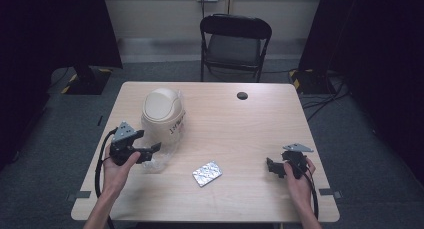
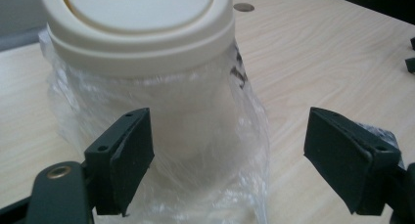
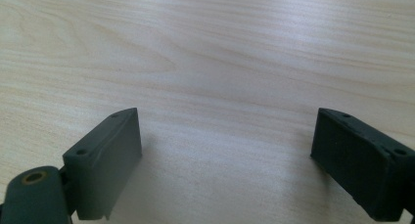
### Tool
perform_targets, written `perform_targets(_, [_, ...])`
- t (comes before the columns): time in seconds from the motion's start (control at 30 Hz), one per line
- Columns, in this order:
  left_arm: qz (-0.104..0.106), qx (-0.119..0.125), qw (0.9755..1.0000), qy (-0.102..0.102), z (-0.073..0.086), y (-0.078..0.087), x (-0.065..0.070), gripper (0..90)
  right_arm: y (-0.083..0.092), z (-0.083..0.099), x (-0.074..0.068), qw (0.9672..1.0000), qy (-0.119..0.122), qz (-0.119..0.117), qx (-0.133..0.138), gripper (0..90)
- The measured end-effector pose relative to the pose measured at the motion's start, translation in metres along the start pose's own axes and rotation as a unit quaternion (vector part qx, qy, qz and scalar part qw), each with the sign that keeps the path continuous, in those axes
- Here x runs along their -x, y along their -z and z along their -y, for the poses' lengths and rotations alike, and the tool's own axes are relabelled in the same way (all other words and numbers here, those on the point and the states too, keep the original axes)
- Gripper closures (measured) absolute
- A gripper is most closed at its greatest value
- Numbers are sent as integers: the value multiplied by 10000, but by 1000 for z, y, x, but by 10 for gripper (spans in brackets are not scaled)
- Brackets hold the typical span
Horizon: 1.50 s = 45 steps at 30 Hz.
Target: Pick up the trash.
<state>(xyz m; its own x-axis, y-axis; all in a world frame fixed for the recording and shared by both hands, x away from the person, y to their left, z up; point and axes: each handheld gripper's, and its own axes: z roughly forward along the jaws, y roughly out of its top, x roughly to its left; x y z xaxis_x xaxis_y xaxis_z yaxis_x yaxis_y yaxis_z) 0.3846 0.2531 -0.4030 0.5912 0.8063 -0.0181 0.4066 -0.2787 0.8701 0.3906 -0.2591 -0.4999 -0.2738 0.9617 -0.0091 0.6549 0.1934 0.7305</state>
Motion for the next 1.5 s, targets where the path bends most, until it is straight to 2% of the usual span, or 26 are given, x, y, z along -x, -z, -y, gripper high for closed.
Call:
perform_targets(0.03, [54,23,10000,12,-3,-1,0,180,0,0,0,10000,-1,-1,0,104])
perform_targets(0.27, [39,72,9998,-160,-27,-5,-3,180,0,0,0,10000,2,-2,0,104])
perform_targets(0.43, [76,182,9996,-207,-41,-9,-6,183,0,0,0,10000,1,-2,-1,104])
perform_targets(0.5, [126,224,9996,-149,-44,-12,-8,183,0,0,0,10000,-3,-1,-1,104])
perform_targets(0.63, [156,100,9995,-253,-50,-20,-8,182,0,0,0,10000,2,-2,0,104])
perform_targets(0.7, [279,46,9992,-276,-53,-25,-8,181,0,0,0,10000,4,3,5,104])
perform_targets(0.77, [240,27,9992,-309,-56,-30,-8,181,0,0,0,10000,0,2,4,104])
perform_targets(0.87, [327,-67,9991,-274,-57,-38,-12,179,0,0,0,10000,0,-1,0,104])
perform_targets(0.97, [269,-185,9990,-312,-59,-43,-13,180,0,0,0,10000,1,-2,0,104])
perform_targets(1.2, [231,-253,9988,-353,-60,-54,-15,177,0,0,0,10000,1,-1,0,104])
perform_targets(1.33, [263,-277,9990,-248,-58,-59,-19,182,0,0,0,10000,0,-2,0,104])
perform_targets(1.5, [215,-350,9989,-234,-57,-64,-23,184,0,0,0,10000,-2,-1,-1,104])
